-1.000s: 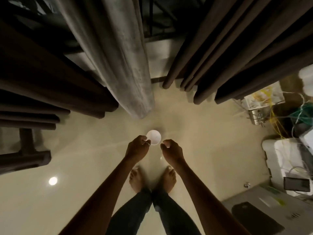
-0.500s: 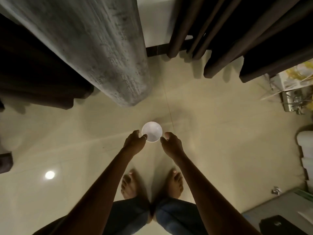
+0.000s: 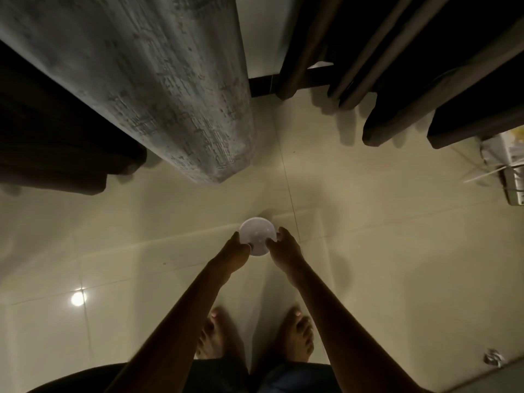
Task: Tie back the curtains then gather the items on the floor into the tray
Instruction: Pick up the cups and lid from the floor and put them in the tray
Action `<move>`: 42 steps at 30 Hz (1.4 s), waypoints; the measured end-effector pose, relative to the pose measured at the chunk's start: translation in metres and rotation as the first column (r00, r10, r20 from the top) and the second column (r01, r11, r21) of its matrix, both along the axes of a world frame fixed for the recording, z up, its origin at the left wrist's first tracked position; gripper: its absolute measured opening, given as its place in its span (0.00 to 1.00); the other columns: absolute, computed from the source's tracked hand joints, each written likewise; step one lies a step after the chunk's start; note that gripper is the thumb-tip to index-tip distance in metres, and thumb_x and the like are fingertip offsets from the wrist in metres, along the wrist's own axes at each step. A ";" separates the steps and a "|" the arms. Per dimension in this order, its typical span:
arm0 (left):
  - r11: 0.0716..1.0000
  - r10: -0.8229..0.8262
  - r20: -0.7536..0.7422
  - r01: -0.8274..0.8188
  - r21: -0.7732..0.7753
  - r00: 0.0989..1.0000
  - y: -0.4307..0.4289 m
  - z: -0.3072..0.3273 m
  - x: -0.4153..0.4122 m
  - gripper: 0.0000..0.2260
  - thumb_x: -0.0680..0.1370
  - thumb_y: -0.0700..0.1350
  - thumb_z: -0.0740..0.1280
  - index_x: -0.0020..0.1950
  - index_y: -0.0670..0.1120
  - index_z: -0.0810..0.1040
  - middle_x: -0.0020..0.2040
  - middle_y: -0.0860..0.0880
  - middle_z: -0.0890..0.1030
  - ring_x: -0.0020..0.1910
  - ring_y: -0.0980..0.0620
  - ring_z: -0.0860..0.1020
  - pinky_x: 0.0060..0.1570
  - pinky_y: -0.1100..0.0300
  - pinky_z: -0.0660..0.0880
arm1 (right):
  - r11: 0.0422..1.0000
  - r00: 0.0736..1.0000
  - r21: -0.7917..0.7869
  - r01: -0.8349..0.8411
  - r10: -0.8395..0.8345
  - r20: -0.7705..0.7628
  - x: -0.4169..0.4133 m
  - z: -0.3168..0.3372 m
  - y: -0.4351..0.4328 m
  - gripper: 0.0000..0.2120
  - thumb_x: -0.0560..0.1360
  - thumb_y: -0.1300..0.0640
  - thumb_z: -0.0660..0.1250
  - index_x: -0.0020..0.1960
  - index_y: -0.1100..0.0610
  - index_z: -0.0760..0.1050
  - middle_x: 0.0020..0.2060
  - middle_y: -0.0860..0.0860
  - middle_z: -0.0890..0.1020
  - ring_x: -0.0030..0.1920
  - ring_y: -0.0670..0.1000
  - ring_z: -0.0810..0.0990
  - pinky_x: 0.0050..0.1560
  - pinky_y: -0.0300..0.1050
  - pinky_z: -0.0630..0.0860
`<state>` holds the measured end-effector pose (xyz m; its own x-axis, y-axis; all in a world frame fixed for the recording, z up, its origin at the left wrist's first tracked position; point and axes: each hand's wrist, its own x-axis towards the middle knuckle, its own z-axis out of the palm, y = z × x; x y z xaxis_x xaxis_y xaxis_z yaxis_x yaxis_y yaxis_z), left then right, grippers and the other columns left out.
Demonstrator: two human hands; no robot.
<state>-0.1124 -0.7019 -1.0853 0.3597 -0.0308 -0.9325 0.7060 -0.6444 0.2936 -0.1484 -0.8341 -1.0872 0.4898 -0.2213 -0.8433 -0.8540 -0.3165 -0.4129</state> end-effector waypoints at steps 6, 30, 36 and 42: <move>0.989 0.123 0.140 -0.133 0.064 0.983 0.002 0.026 0.003 0.11 0.80 0.45 0.65 0.60 0.43 0.78 0.48 0.43 0.81 0.49 0.40 0.79 0.39 0.58 0.72 | 0.987 0.988 -0.119 0.104 -0.089 0.130 0.000 0.028 0.000 0.20 0.80 0.55 0.65 0.70 0.58 0.75 0.62 0.54 0.83 0.61 0.56 0.81 0.55 0.46 0.78; 0.609 0.766 0.036 -0.707 -0.361 0.642 -0.014 0.519 -0.034 0.17 0.81 0.52 0.67 0.70 0.53 0.71 0.69 0.41 0.71 0.64 0.36 0.76 0.46 0.50 0.82 | 0.720 0.704 0.440 0.537 -0.670 0.237 -0.026 0.514 0.002 0.21 0.76 0.67 0.67 0.66 0.54 0.80 0.59 0.53 0.83 0.60 0.57 0.81 0.56 0.59 0.83; 0.568 0.797 0.096 -0.684 -0.458 0.596 -0.005 0.628 -0.054 0.18 0.83 0.54 0.64 0.72 0.54 0.68 0.68 0.44 0.71 0.58 0.43 0.77 0.40 0.55 0.80 | 0.667 0.670 0.525 0.529 -0.708 0.225 -0.041 0.620 0.028 0.19 0.77 0.65 0.66 0.66 0.51 0.80 0.61 0.52 0.82 0.59 0.55 0.81 0.47 0.46 0.83; 0.485 0.865 0.136 -0.734 -0.476 0.483 0.021 0.684 -0.083 0.15 0.85 0.53 0.57 0.72 0.54 0.67 0.68 0.43 0.72 0.58 0.42 0.77 0.43 0.54 0.79 | 0.688 0.726 0.547 0.476 -0.659 0.198 -0.056 0.680 0.061 0.18 0.79 0.63 0.65 0.64 0.46 0.78 0.62 0.53 0.80 0.60 0.60 0.80 0.40 0.43 0.81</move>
